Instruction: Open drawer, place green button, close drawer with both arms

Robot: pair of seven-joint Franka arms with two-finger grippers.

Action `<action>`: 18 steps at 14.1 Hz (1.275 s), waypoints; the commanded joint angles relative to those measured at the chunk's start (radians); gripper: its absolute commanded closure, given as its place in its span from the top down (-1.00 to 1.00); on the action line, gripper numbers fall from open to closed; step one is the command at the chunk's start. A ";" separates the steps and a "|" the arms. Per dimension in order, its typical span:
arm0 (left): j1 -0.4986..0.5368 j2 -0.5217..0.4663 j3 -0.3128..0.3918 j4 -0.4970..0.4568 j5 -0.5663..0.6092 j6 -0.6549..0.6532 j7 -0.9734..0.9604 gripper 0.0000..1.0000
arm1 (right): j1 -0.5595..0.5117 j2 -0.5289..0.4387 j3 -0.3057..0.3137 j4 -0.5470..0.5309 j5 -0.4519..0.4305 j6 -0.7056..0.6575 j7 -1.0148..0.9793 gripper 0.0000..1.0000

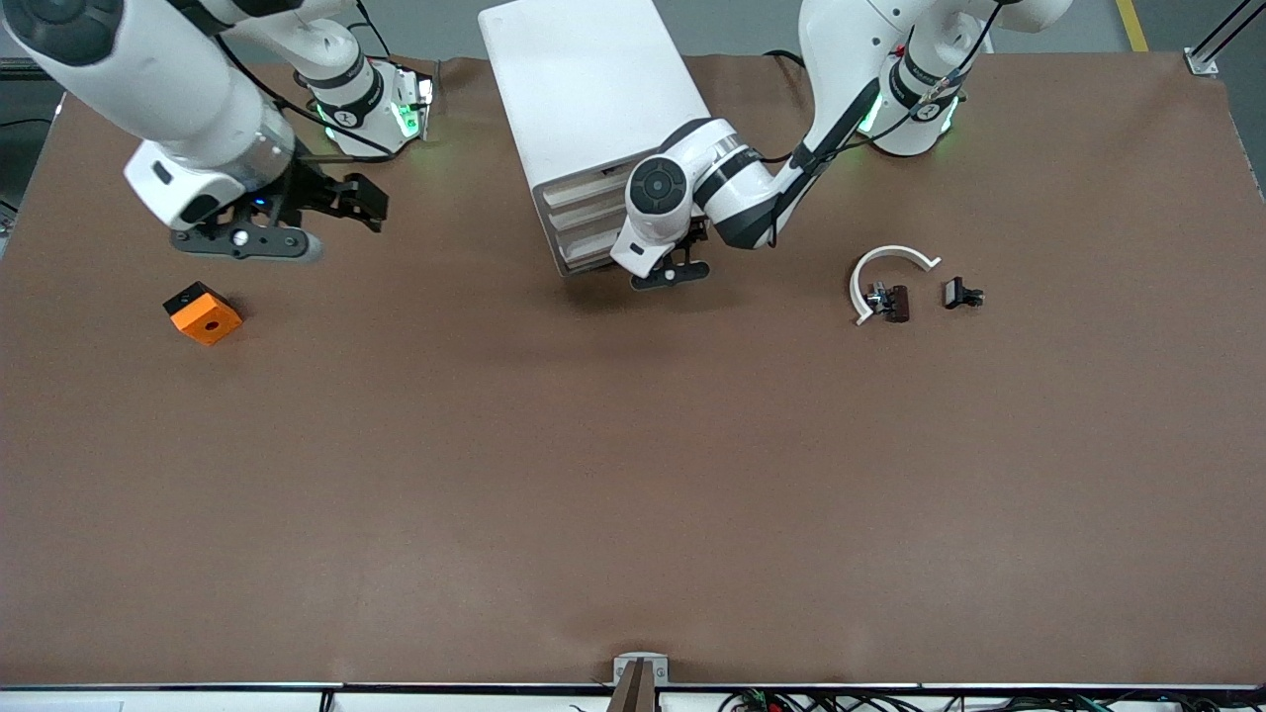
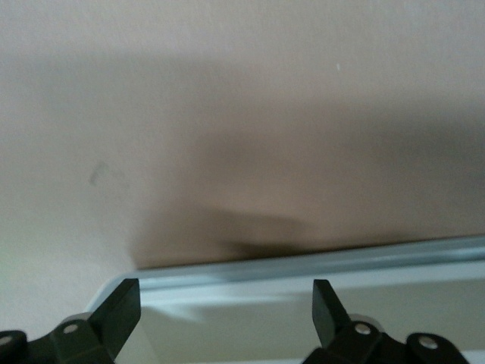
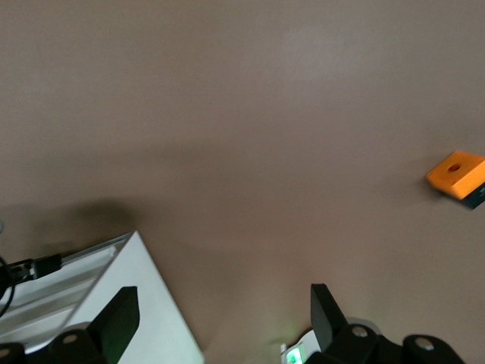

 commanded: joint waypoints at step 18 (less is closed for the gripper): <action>0.495 -0.145 0.018 0.252 0.109 -0.182 0.074 1.00 | -0.377 -0.105 0.018 -0.012 -0.025 0.090 -0.389 1.00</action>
